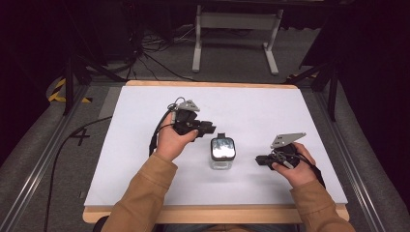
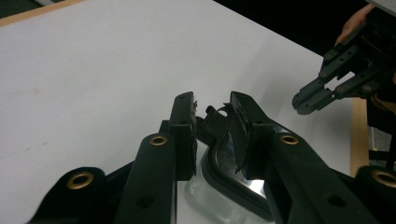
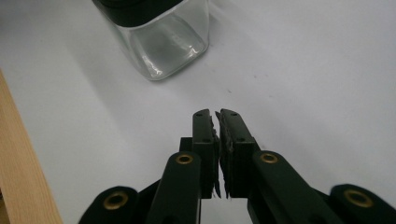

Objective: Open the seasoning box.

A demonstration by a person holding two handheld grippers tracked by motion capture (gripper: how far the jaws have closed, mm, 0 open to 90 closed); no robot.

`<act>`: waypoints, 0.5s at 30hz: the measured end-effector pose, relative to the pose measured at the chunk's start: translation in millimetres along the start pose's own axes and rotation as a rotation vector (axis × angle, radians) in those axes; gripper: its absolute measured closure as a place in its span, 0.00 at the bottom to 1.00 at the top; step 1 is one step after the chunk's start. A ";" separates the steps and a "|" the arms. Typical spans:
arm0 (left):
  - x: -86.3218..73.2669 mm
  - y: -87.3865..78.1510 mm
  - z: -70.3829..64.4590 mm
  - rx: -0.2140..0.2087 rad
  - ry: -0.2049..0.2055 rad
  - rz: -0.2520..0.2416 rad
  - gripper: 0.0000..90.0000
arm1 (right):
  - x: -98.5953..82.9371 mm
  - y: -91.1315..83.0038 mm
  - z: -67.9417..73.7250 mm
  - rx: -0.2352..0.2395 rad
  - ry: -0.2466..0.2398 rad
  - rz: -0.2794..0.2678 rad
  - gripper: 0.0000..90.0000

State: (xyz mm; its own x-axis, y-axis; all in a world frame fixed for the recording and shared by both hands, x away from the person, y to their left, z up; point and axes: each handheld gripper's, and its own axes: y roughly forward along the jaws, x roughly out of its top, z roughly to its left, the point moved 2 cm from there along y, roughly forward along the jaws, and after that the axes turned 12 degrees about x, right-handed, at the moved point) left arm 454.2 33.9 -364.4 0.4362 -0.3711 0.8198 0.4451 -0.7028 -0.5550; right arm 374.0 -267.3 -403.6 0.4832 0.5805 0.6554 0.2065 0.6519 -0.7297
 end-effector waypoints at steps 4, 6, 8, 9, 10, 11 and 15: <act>2.7 15.6 -4.5 -0.021 0.006 0.009 0.84 | -7.4 -3.3 0.7 -0.008 0.018 -0.008 0.95; 2.2 22.3 -4.6 -0.023 0.011 0.027 0.87 | -10.0 -4.5 1.3 -0.010 0.023 -0.007 0.95; 1.3 27.8 -4.1 -0.030 0.017 0.048 0.90 | -11.6 -5.4 2.0 -0.011 0.027 -0.009 0.95; 0.6 30.0 -3.7 -0.030 0.015 0.050 0.91 | -12.2 -5.8 2.3 -0.012 0.025 -0.009 0.95; 0.4 31.6 -3.1 -0.025 0.012 0.048 0.91 | -12.6 -6.1 2.9 -0.010 0.029 -0.012 0.94; 0.2 32.3 -2.1 -0.020 0.016 0.053 0.92 | -12.9 -6.4 3.1 -0.008 0.030 -0.012 0.94; -0.6 35.1 -0.8 -0.005 0.009 0.058 0.94 | -13.8 -5.8 3.7 -0.007 0.033 -0.011 0.94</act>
State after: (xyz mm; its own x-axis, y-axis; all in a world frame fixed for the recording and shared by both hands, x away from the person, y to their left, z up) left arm 468.9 8.9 -384.2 0.4543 -0.4161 0.7877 0.4153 -0.6834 -0.6005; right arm 363.0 -277.2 -407.7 0.5085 0.5566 0.6570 0.2185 0.6546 -0.7237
